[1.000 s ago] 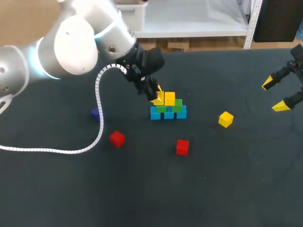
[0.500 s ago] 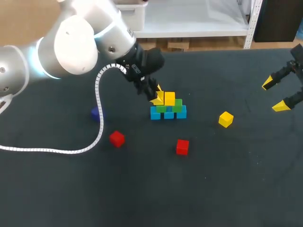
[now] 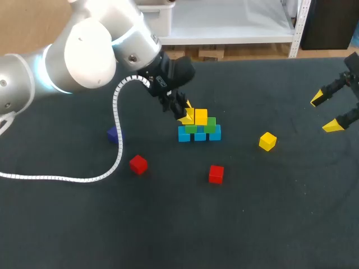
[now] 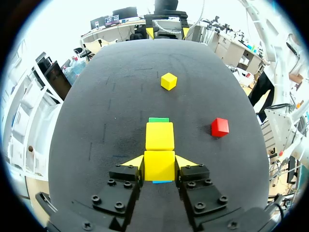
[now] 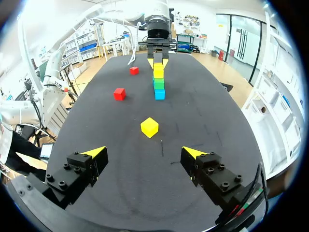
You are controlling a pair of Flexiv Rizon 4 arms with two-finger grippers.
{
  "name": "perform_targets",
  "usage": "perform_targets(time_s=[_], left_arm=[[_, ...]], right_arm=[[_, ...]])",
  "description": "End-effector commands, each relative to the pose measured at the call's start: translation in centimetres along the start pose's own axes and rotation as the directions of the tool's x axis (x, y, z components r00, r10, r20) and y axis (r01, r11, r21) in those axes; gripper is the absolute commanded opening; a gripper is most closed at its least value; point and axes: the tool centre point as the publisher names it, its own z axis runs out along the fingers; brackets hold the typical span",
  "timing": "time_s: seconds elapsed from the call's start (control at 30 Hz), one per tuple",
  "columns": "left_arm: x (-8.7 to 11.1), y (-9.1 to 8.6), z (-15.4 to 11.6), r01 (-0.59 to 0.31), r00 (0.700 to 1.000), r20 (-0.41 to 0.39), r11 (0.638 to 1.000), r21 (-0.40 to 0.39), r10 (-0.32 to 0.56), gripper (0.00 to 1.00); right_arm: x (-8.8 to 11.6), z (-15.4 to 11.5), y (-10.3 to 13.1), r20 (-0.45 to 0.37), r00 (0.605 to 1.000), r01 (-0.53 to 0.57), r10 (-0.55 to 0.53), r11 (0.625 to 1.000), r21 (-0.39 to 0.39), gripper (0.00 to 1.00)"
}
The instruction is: Place the blue cubes, place green cubes on the blue cubes, place the yellow cubes on the green cubes, then place the red cubes on the yellow cubes, and place purple cube on the red cubes.
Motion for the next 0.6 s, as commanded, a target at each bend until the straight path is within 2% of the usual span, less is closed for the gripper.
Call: perform_targets(time_s=[0.03, 0.6], left_arm=[[-0.08, 0.3, 0.07, 0.0, 1.0, -0.002, 1.0, 0.007, 0.0, 0.0], [-0.21, 0.24, 0.11, 0.001, 1.0, -0.003, 1.0, 0.004, -0.001, 0.0]], right_arm=[[0.06, 0.03, -0.08, 0.003, 1.0, 0.001, -0.001, 1.0, -0.001, 1.0], [0.06, 0.03, -0.08, 0.003, 1.0, 0.001, -0.001, 1.0, -0.001, 1.0]])
